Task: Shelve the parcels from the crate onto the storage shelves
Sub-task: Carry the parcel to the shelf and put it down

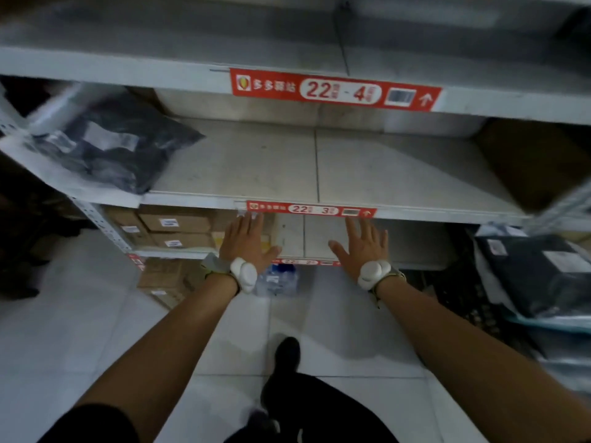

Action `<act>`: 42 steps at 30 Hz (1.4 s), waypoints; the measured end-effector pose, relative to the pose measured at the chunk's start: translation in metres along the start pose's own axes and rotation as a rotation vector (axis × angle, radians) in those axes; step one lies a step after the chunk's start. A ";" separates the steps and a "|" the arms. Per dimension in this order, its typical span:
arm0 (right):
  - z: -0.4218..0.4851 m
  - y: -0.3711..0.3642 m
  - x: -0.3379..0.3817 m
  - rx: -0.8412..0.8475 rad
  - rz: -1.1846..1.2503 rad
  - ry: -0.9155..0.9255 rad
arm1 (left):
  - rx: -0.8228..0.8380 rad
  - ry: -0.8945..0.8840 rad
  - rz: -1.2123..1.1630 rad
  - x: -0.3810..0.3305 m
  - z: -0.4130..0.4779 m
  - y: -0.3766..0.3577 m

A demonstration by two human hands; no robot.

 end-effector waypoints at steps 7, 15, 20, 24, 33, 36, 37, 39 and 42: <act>-0.052 0.004 -0.098 0.030 0.061 -0.187 | 0.148 -0.091 -0.053 -0.101 -0.001 -0.030; -0.081 0.011 -0.256 0.049 0.204 -0.342 | 0.215 -0.231 -0.034 -0.258 0.032 -0.053; -0.098 0.013 -0.370 0.059 0.234 -0.423 | 0.339 -0.270 0.024 -0.379 0.056 -0.085; -0.110 0.003 -0.456 0.145 0.326 -0.511 | 0.459 -0.267 0.055 -0.461 0.074 -0.127; -0.106 -0.016 -0.581 0.159 0.628 -0.762 | 0.554 -0.282 0.001 -0.576 0.083 -0.201; -0.099 -0.027 -0.602 0.089 0.793 -0.811 | 0.642 -0.228 -0.073 -0.596 0.091 -0.222; -0.097 -0.030 -0.610 0.082 0.841 -0.849 | 0.681 -0.212 -0.091 -0.604 0.097 -0.234; -0.094 -0.030 -0.612 0.082 0.878 -0.910 | 0.731 -0.189 -0.065 -0.612 0.101 -0.243; -0.085 -0.033 -0.619 0.102 0.893 -0.968 | 0.810 -0.147 -0.127 -0.633 0.102 -0.261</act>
Point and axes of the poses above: each hand's wrist, its own z-axis towards the middle knuckle, its own y-axis out of the back of the hand, x = y × z, the point moved 1 cm from there along z, towards the middle knuckle, and after that the axes turned 9 degrees about x, right-handed, at the moved point
